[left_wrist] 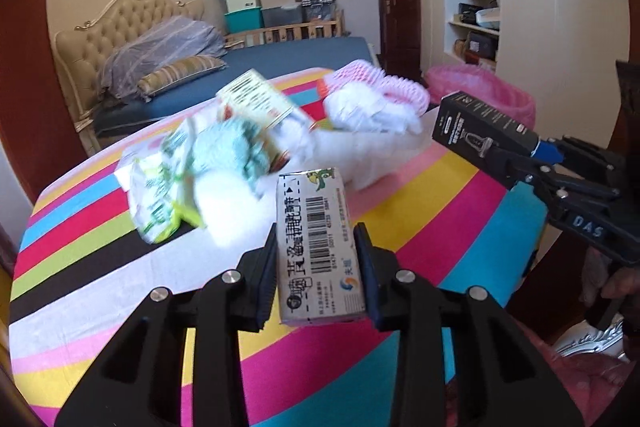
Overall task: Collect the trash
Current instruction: 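Carry both boxes to the pink bin and open both tools to drop them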
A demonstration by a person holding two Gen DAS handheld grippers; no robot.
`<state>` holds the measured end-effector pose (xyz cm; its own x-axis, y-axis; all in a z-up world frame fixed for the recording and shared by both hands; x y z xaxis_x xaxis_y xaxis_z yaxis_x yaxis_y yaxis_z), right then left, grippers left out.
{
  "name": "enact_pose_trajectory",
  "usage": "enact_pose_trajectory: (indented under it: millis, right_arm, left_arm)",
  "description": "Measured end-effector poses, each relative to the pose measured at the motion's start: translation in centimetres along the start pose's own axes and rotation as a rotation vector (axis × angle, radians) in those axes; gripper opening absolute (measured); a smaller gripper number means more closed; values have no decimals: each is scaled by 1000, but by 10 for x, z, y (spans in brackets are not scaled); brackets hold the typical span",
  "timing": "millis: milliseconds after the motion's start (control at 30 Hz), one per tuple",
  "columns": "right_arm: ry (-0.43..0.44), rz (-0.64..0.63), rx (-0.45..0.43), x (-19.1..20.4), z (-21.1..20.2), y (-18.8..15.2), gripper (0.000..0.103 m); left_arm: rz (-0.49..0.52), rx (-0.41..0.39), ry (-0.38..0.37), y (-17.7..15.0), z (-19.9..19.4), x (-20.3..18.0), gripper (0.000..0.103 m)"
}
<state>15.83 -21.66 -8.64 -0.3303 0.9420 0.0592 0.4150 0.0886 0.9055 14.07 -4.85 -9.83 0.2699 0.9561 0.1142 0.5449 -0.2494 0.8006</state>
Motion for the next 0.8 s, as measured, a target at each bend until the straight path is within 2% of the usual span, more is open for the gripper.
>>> enact_pose_trajectory:
  millis: [100, 267, 500, 667, 800]
  right_arm:
    - [-43, 23, -12, -23, -4, 3, 38]
    - [-138, 66, -31, -75, -16, 11, 38]
    - [-254, 111, -18, -150, -18, 13, 38]
    - [-330, 141, -8, -209, -9, 18, 38]
    - [-354, 158, -6, -243, 0, 22, 38]
  left_arm:
    - [-5, -4, -55, 22, 9, -18, 35]
    - [47, -39, -127, 71, 36, -68, 35]
    - [46, -20, -267, 140, 92, -146, 35]
    - [78, -26, -309, 181, 134, -202, 35]
    - [87, -7, -339, 202, 169, -237, 35]
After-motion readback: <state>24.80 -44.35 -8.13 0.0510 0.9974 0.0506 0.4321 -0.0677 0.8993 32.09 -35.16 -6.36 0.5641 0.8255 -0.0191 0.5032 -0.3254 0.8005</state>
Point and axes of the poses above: each gripper's, at about its wrist camera, not at the fingertips, and z roughly the way its jaws point, x to its left, y to its top, the point moved 9 cm from there along z, roughly the way its jaws point, and after that the axes turned 3 degrees about y, right-handed, at the moved point
